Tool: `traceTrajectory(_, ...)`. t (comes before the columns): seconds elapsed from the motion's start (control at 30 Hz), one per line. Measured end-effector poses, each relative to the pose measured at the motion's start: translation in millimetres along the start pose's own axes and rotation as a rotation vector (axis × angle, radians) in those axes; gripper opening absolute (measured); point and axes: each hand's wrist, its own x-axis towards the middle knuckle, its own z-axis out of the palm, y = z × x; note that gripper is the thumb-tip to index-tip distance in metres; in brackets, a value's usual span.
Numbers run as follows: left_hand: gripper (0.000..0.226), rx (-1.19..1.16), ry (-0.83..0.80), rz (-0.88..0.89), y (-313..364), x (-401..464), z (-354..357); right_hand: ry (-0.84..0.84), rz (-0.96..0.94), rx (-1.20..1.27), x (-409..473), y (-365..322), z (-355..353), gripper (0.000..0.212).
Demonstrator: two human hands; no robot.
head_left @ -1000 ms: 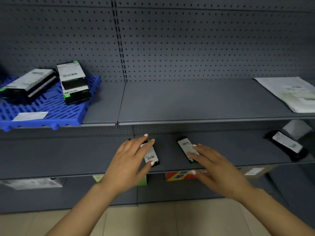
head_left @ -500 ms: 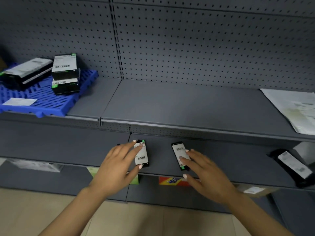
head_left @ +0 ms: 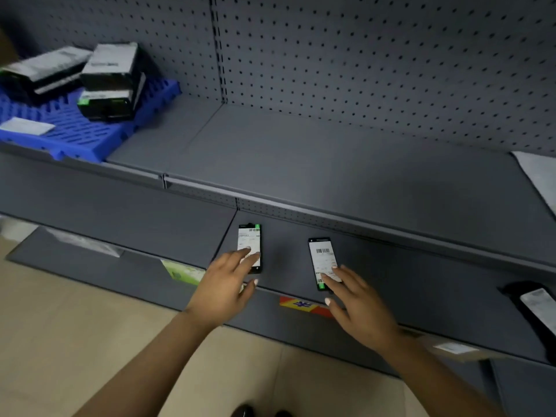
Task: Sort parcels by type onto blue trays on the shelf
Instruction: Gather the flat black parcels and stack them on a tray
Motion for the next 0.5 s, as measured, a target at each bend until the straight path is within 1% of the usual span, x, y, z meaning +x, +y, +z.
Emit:
traceTrajectory(0.1,0.053,0.01,-0.044,-0.006,-3.7,8.9,37.7,-0.028,0.041,-0.03,3.4,12.3,34.2,0.046)
traceTrajectory(0.23,0.056,0.018,-0.088,-0.061,-22.7,17.2,97.3,-0.089,0.073,-0.084,12.6,39.4,90.8,0.047)
traceTrajectory(0.37,0.061,0.062,-0.117,-0.101,-53.8,25.8,164.8,-0.128,0.094,-0.176,28.5,68.0,148.7,0.052)
traceTrajectory(0.43,0.064,0.062,-0.132,-0.132,-69.8,36.0,195.2,-0.126,0.116,-0.177,37.7,83.2,175.8,0.056)
traceTrajectory(0.5,0.07,0.033,-0.124,-0.177,-82.0,48.5,219.8,-0.112,0.139,-0.16,46.2,96.3,199.8,0.064)
